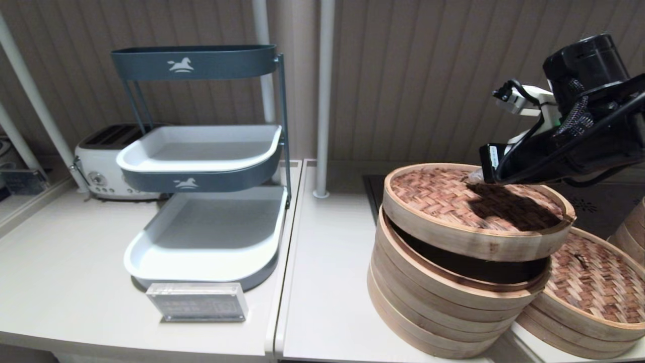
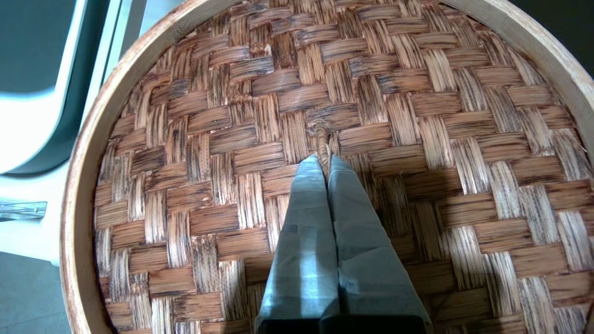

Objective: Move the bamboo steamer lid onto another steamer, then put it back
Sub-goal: Put the steamer

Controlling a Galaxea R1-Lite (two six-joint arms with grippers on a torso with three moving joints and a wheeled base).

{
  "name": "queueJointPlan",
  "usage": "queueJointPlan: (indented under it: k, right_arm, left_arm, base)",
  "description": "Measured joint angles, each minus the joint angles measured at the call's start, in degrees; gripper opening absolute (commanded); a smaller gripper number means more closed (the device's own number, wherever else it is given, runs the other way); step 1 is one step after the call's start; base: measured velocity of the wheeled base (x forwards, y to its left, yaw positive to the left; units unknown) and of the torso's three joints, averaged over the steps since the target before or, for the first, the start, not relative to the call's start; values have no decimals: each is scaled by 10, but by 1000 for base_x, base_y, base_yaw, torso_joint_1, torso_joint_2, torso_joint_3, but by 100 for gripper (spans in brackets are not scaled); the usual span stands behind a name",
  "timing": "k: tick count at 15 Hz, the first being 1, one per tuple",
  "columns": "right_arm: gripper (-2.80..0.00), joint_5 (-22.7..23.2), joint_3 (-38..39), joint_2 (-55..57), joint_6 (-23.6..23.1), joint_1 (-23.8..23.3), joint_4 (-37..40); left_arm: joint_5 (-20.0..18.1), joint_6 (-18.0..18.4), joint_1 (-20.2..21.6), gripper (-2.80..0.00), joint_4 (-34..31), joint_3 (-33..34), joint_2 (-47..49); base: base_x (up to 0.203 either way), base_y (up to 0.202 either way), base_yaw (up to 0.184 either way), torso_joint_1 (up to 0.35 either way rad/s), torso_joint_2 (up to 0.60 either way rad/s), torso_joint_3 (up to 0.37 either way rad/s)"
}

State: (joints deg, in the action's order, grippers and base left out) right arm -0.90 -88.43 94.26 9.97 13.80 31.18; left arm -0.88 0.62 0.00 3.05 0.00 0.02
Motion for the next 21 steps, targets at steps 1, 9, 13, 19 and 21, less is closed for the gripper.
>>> queueJointPlan:
  k: [1, 9, 13, 19, 21]
  right_arm:
    - [-280, 0, 3, 0, 0, 3, 0]
    - [-280, -1, 48, -24, 0, 21, 0]
    - [-280, 1, 76, -39, 1, 15, -6]
    - [-280, -1, 115, -40, 0, 13, -77]
    - [-280, -1, 119, -40, 0, 13, -79]
  left_arm:
    - [0, 0, 0, -280, 0, 0, 0]
    - [0, 0, 0, -280, 0, 0, 0]
    - [0, 0, 0, -280, 0, 0, 0]
    - [0, 0, 0, -280, 0, 0, 0]
    - [0, 0, 0, -280, 0, 0, 0]
  base:
    - [0, 0, 0, 0, 0, 0]
    - [0, 0, 0, 0, 0, 0]
    - [0, 0, 0, 0, 0, 0]
    - [0, 0, 0, 0, 0, 0]
    - [0, 0, 0, 0, 0, 0]
